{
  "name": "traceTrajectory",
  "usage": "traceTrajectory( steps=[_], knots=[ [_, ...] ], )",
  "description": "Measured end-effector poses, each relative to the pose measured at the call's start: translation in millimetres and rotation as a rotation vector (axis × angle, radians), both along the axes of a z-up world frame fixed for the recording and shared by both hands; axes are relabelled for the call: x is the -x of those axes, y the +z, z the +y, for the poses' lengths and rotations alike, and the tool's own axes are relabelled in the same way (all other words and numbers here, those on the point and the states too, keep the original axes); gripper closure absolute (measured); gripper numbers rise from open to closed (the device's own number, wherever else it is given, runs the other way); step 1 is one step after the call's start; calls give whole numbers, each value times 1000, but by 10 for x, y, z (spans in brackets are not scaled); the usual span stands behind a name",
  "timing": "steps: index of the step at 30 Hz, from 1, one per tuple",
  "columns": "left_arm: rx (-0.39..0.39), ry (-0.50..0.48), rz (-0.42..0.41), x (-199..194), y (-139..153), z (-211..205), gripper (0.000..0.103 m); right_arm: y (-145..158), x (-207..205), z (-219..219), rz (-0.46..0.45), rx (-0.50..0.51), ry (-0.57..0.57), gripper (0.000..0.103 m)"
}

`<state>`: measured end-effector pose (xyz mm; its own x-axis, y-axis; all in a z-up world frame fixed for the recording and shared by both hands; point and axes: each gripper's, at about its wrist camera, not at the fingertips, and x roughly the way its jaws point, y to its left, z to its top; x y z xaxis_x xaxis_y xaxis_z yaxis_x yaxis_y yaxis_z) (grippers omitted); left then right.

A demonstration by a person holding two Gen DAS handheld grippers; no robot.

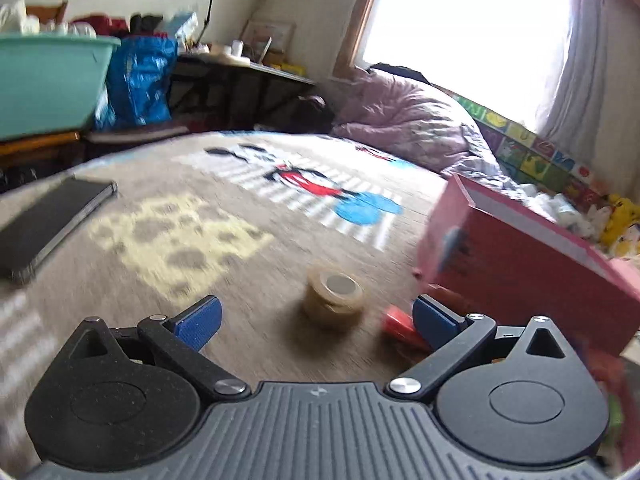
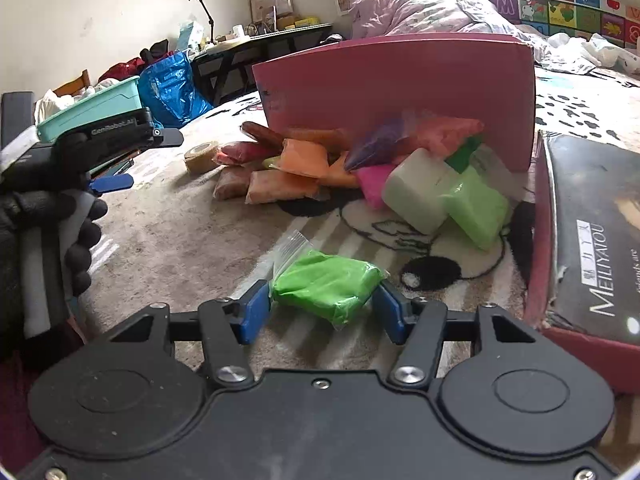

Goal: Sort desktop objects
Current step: 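Grasp the tan tape roll with the left gripper while the right gripper holds the green bag, then carry the green bag toward the pink box with the right gripper while the left gripper lifts the tape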

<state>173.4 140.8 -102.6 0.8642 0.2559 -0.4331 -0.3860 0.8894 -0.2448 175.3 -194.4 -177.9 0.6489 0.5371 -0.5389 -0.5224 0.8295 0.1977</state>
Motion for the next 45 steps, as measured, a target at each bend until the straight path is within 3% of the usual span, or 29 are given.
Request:
traceTrajectory(
  steps=[5, 10, 14, 18, 22, 31, 34, 38, 45],
  knots=[
    [-13, -2, -17, -171, -6, 70, 4, -27, 20, 43, -24, 18, 5, 42],
    [-25, -41, 0, -377, -40, 32, 22, -50, 24, 64, -40, 21, 13, 38],
    [-27, -54, 33, -520, -111, 37, 25, -68, 40, 101, -57, 32, 20, 32],
    [-17, -78, 98, -649, -188, 55, 43, -76, 40, 120, -62, 31, 24, 28],
    [-56, -97, 145, -720, -218, 0, 58, -87, 40, 143, -69, 33, 30, 23],
    [-47, -78, 111, -600, -147, -21, 59, -75, 40, 140, -70, 28, 25, 24],
    [-32, -74, 96, -529, -112, -20, 59, -64, 39, 124, -67, 22, 16, 28],
    [-13, -65, 78, -426, -69, -42, 59, -35, 40, 72, -65, 13, -6, 43],
    [20, -82, 42, -299, 28, -220, 59, 16, 92, 73, -67, 18, 9, 48]
  ],
)
